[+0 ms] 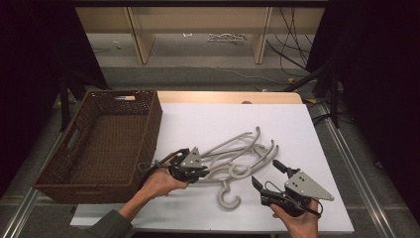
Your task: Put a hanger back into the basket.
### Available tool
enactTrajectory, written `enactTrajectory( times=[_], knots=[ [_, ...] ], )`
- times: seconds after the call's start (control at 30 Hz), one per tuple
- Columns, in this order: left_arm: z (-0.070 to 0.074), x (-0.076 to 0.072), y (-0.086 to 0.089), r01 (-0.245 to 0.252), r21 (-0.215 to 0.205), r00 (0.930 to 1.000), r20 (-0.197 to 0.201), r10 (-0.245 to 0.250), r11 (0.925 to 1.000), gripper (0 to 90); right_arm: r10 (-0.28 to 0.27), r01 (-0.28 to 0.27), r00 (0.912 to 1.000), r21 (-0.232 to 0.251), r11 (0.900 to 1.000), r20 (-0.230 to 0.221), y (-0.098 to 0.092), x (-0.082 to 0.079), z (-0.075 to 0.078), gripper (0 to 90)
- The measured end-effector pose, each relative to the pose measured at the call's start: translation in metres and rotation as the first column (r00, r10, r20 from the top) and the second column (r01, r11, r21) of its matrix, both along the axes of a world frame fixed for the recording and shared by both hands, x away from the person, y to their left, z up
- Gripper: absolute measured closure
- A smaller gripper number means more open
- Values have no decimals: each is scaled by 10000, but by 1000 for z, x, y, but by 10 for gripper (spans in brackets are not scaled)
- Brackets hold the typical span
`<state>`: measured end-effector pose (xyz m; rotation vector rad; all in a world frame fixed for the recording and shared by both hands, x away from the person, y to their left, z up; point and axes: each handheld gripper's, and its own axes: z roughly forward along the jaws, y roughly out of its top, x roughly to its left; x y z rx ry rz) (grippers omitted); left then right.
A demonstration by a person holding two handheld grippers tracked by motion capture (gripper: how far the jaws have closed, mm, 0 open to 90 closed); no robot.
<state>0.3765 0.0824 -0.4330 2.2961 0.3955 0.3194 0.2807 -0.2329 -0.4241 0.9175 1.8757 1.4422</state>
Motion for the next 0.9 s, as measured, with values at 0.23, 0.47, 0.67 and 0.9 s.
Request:
enactTrajectory(
  times=[0.23,0.47,0.67,0.9],
  knots=[
    [9,3,9,-559,-779,9983,-225,543,9954,817,-8,7,10000,-60,10000,-63,0,0,0,182],
    [25,5,20,-1011,-1371,9946,-359,971,9854,816,19,-20,10000,-68,10000,-74,2,0,-2,183],
    [44,8,37,-1541,-1901,9876,-599,1453,9696,817,126,-127,9998,-56,9999,-165,2,0,-2,183],
    [106,3,80,-2077,-3090,9773,-256,2102,9281,817,-3,3,9999,-32,10000,-142,2,1,-3,182]
  ],
)
